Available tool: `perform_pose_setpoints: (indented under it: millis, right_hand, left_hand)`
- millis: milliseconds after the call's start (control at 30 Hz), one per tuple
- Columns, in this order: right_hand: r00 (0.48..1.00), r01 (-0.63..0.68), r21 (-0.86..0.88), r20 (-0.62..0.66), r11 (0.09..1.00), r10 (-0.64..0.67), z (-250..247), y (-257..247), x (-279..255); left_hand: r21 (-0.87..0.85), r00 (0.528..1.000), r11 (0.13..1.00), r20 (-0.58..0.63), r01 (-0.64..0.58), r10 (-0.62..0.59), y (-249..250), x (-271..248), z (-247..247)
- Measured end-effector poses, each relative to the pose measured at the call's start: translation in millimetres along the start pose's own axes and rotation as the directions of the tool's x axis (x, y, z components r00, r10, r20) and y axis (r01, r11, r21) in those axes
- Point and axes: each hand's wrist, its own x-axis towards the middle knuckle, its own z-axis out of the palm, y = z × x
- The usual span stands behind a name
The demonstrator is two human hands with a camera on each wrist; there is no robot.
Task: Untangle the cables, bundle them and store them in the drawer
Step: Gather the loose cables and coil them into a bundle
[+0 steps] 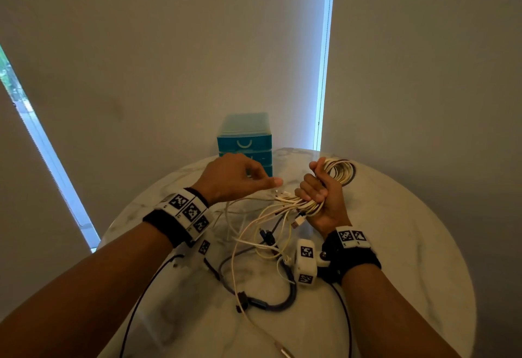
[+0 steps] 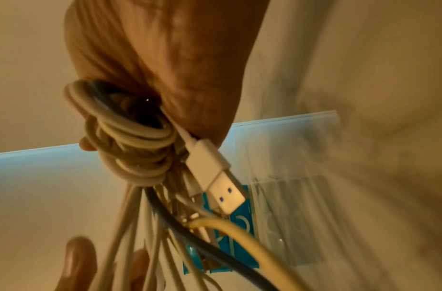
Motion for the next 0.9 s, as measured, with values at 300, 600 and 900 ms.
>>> perform_pose_setpoints:
  millis: [300,600,900]
  right_hand:
    - [0.989,0.14,0.11,0.023,0.984,-0.144,-17,-22,1]
    - [0.915,0.403,0.274,-0.129,0.873,-0.381,-46,-50,4]
    - [0.936,0.35,0.204,-0.103,0.914,-0.336,-43,-43,3]
  left_hand:
    - [-0.091,0.989,0.985,0.026,0.147,-0.146,-22,14,-15]
    - [-0.531,0.826,0.695,0.017,0.485,-0.563,-111,-32,-40]
    - [-0.45,0.854,0.779,-0.065,0.436,-0.516,-130,-34,-38]
